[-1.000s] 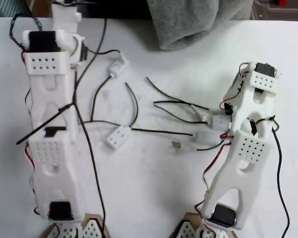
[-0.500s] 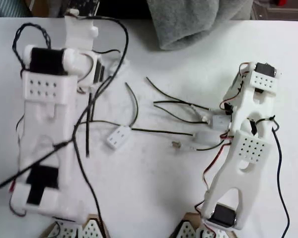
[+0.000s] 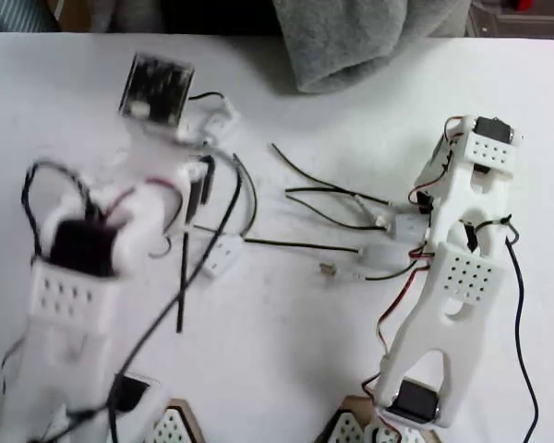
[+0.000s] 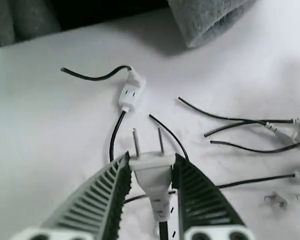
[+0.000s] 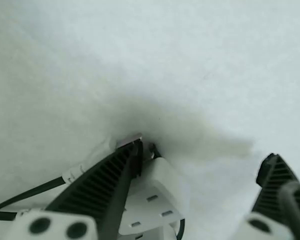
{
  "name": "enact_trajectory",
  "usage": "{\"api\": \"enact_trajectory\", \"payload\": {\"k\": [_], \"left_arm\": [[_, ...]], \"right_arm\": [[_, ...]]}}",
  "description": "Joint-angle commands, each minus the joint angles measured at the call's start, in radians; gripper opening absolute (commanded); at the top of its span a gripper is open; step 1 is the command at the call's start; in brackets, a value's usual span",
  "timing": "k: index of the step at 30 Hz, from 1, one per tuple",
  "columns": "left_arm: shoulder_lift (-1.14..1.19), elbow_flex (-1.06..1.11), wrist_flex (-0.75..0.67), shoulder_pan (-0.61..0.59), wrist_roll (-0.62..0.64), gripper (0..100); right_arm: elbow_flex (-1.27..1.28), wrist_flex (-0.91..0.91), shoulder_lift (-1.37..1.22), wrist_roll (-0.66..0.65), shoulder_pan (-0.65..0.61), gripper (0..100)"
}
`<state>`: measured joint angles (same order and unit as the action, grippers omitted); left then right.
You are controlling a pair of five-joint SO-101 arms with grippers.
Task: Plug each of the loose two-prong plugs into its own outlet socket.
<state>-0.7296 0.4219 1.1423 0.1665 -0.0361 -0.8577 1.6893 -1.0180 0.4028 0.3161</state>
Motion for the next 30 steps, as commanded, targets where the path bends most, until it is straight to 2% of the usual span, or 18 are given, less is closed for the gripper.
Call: {"api": "enact_trajectory", "payload": {"k": [1,5,10,16,20,24,30], "left_arm": [[-0.219,0.244,-0.206,0.008,0.012,2],[-0.421,0.47,-0.379,0.015,0.017,2],[-0.673,0.73,-0.597,0.087,0.103,2],[-0.986,1.043,-0.868,0.134,0.106,2],[-1.113,1.143,-0.919,0.13,0.106,2],[-1.09,1.146,-0.918,0.127,0.106,2],[-1.095,1.186,-0.925,0.133,0.106,2]], "right_arm": [[0.014,-0.007,-0.015,-0.002,-0.001,36.8],[0.014,-0.007,-0.015,-0.002,-0.001,36.8],[0.014,-0.007,-0.015,-0.003,-0.001,36.8],[0.015,-0.007,-0.015,-0.003,-0.005,35.9],[0.012,-0.012,-0.015,-0.006,-0.03,20.3],[0.011,-0.012,-0.015,-0.031,-0.031,21.5],[-0.009,-0.005,0.004,-0.261,-0.082,21.5]]}}
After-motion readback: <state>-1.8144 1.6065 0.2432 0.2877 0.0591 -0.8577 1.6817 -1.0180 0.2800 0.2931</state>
